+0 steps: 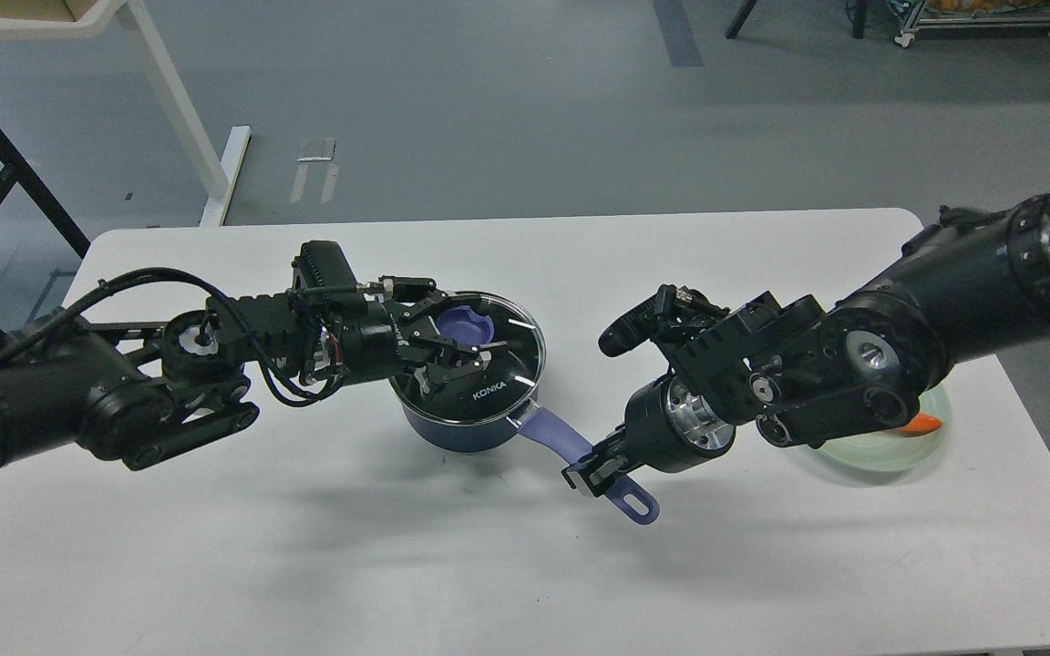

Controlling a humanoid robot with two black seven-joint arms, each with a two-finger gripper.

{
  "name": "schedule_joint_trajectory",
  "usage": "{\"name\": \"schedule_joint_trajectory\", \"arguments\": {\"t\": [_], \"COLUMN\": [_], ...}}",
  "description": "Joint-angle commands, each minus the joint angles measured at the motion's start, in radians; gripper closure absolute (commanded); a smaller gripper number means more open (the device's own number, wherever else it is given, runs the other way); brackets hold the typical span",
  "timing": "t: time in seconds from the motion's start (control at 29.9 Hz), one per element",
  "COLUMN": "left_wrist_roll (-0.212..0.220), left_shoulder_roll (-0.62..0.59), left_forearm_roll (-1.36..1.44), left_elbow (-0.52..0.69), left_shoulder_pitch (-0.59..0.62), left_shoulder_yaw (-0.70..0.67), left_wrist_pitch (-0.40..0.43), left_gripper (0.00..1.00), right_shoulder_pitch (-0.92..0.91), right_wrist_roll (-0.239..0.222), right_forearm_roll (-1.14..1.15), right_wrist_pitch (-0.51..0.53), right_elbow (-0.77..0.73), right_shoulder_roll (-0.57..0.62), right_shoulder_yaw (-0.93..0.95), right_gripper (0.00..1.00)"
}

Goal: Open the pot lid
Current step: 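Lift the glass lid off the pot with the left gripper, then lower the lid onto the table beside the pot and release it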

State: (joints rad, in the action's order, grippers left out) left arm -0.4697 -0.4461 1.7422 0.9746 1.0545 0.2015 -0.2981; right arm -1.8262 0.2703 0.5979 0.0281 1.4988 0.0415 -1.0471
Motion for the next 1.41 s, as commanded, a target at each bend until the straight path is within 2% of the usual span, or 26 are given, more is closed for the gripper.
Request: {"name": "schedule_joint_trajectory", "arguments": {"t": [0.0, 0.07, 0.23, 0.37, 0.47, 0.6, 0.77, 0.87, 1.24, 1.34, 1.37], "left_wrist_roll": [-0.004, -0.019, -0.019, -0.019, -0.019, -0.019, -0.019, -0.019, -0.019, -0.019, -0.019], "left_shoulder_roll": [-0.022, -0.06, -0.198, -0.299, -0.339, -0.353, -0.339, -0.321, -0.273, -0.273, -0.273], "left_forearm_roll": [-0.012, -0.015, -0.02, -0.055, -0.064, -0.066, -0.121, -0.136, -0.176, -0.179, -0.178], "left_elbow": [0.004, 0.004, 0.003, -0.002, -0.069, -0.163, -0.292, -0.346, -0.359, -0.366, -0.366], "left_shoulder_pitch": [0.025, 0.059, 0.081, 0.053, -0.013, -0.089, -0.211, -0.24, -0.28, -0.284, -0.284], "left_shoulder_yaw": [-0.013, -0.014, -0.007, 0.001, -0.001, -0.001, -0.001, 0.001, 0.001, 0.001, 0.001], "left_wrist_pitch": [-0.001, -0.001, -0.001, -0.001, 0.0, -0.01, -0.082, -0.093, -0.095, -0.096, -0.095], "left_gripper": [0.62, 0.62, 0.62, 0.61, 0.59, 0.59, 0.59, 0.59, 0.58, 0.52, 0.44], "right_shoulder_pitch": [-0.001, -0.001, -0.002, -0.002, -0.002, -0.004, -0.005, -0.008, -0.01, -0.01, -0.01], "right_wrist_roll": [0.0, 0.0, 0.0, 0.0, 0.0, 0.0, 0.0, 0.0, 0.0, 0.0, 0.0], "right_forearm_roll": [-0.001, -0.001, -0.001, -0.001, -0.001, -0.001, -0.001, -0.001, -0.001, -0.001, -0.001], "right_wrist_pitch": [0.0, 0.0, 0.0, 0.0, 0.0, 0.0, 0.001, 0.001, 0.012, 0.012, 0.012], "right_elbow": [0.0, 0.0, 0.0, 0.0, 0.0, 0.0, -0.002, 0.0, 0.0, 0.0, 0.0], "right_shoulder_roll": [0.001, 0.003, 0.006, 0.006, 0.005, 0.005, 0.005, 0.005, 0.003, 0.005, 0.006], "right_shoulder_yaw": [0.001, -0.001, -0.001, -0.001, 0.001, 0.001, -0.001, -0.001, -0.001, -0.001, -0.001], "right_gripper": [0.86, 0.86, 0.86, 0.86, 0.86, 0.86, 0.86, 0.86, 0.86, 0.86, 0.86]}}
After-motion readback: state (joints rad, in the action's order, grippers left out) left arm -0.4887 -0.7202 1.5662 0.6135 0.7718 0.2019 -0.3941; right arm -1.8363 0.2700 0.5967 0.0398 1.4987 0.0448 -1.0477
